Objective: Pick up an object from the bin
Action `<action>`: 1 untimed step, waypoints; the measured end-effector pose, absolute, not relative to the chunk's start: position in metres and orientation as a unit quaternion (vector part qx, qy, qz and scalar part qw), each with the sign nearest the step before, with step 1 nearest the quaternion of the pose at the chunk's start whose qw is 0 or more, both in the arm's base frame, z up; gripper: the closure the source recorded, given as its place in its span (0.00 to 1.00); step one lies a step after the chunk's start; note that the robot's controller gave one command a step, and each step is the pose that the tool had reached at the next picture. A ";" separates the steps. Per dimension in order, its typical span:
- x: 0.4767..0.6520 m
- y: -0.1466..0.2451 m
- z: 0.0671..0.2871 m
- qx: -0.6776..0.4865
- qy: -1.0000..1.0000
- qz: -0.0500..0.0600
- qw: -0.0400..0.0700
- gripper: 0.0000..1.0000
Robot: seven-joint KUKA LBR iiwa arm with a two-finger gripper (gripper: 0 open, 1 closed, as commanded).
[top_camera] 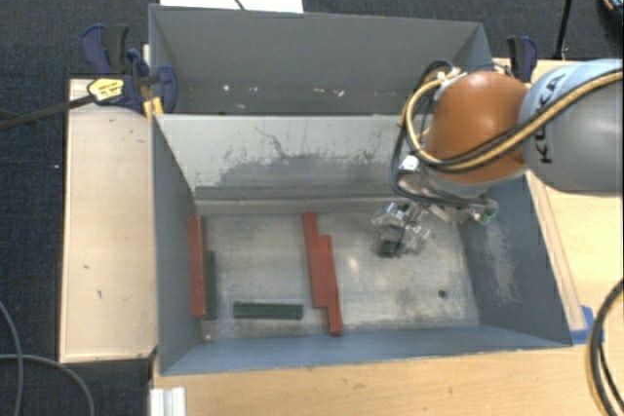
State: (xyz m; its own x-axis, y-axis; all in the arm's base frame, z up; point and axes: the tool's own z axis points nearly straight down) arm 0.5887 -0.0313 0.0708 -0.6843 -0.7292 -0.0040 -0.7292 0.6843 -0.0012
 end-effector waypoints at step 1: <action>0.550 -0.048 0.215 -0.543 0.840 -0.002 0.003 1.00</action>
Offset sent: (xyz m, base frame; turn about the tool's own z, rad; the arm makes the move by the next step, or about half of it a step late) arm -0.0398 -0.0165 0.1410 -0.3335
